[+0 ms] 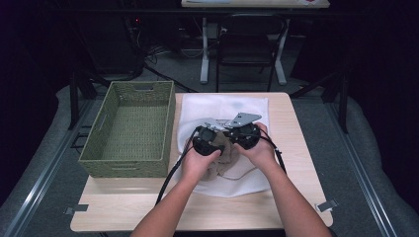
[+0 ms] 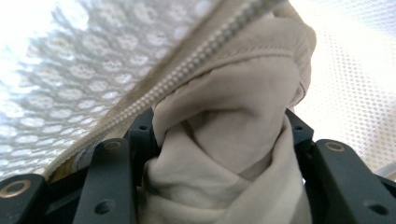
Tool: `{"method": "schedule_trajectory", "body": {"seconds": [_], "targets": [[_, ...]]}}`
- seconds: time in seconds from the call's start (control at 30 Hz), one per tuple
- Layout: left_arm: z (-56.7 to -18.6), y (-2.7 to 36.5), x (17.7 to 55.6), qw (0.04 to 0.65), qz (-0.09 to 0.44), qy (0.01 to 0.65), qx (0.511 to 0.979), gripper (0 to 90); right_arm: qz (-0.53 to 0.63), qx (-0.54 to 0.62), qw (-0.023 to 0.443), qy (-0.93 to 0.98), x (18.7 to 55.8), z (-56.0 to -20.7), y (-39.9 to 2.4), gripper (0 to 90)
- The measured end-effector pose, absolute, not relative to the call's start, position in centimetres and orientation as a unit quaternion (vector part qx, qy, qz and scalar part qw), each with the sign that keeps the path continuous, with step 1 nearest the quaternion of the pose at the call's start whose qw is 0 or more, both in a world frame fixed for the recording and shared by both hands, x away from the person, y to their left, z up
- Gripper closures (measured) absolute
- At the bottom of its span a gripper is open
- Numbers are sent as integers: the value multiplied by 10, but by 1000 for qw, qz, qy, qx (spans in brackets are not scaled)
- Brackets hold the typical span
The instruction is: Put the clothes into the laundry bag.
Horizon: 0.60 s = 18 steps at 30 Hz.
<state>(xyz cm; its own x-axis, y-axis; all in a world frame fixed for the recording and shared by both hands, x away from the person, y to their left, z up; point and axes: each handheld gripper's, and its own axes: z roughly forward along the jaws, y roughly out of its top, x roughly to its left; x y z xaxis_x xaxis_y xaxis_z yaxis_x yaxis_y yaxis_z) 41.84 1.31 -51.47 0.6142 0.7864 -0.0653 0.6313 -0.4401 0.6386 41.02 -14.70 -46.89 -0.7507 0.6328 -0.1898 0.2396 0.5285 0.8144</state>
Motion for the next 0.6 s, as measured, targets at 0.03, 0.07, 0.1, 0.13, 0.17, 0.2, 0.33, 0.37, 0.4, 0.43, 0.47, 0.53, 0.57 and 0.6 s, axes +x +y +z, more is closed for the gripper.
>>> {"method": "schedule_trajectory", "body": {"seconds": [0.03, 0.07, 0.1, 0.13, 0.17, 0.2, 0.33, 0.37, 0.4, 0.43, 0.47, 0.53, 0.57, 0.6], "targets": [[-513, 13, 417, 318, 124, 420, 841, 467, 410, 258, 240, 841, 410, -469, -147, 865], [-511, 13, 416, 321, 126, 420, 840, 467, 410, 258, 240, 841, 410, -469, -147, 865], [-510, 14, 415, 320, 129, 416, 841, 467, 410, 259, 240, 841, 410, -469, -147, 865], [-508, 14, 414, 321, 133, 413, 842, 465, 410, 259, 240, 841, 410, -469, -147, 865], [-507, 14, 413, 322, 133, 412, 842, 463, 410, 260, 240, 841, 410, -469, -147, 865], [-506, 15, 413, 322, 135, 412, 841, 461, 410, 260, 240, 841, 410, -469, -147, 865], [-501, 15, 409, 321, 138, 407, 844, 460, 411, 260, 241, 840, 410, -468, -147, 865], [-500, 16, 408, 322, 138, 405, 844, 460, 411, 261, 241, 839, 410, -468, -148, 865], [-498, 16, 407, 318, 138, 402, 847, 460, 412, 261, 241, 839, 410, -468, -148, 865], [-496, 16, 405, 319, 138, 401, 848, 459, 413, 262, 240, 839, 410, -467, -149, 865], [-494, 17, 404, 317, 139, 398, 849, 459, 413, 262, 241, 839, 410, -467, -149, 865], [-489, 17, 400, 317, 148, 394, 850, 459, 413, 262, 242, 838, 410, -467, -149, 865], [-487, 18, 398, 316, 151, 393, 850, 460, 413, 262, 242, 838, 410, -467, -149, 865], [-485, 18, 397, 318, 152, 392, 850, 460, 413, 262, 242, 838, 410, -467, -149, 865]]}}
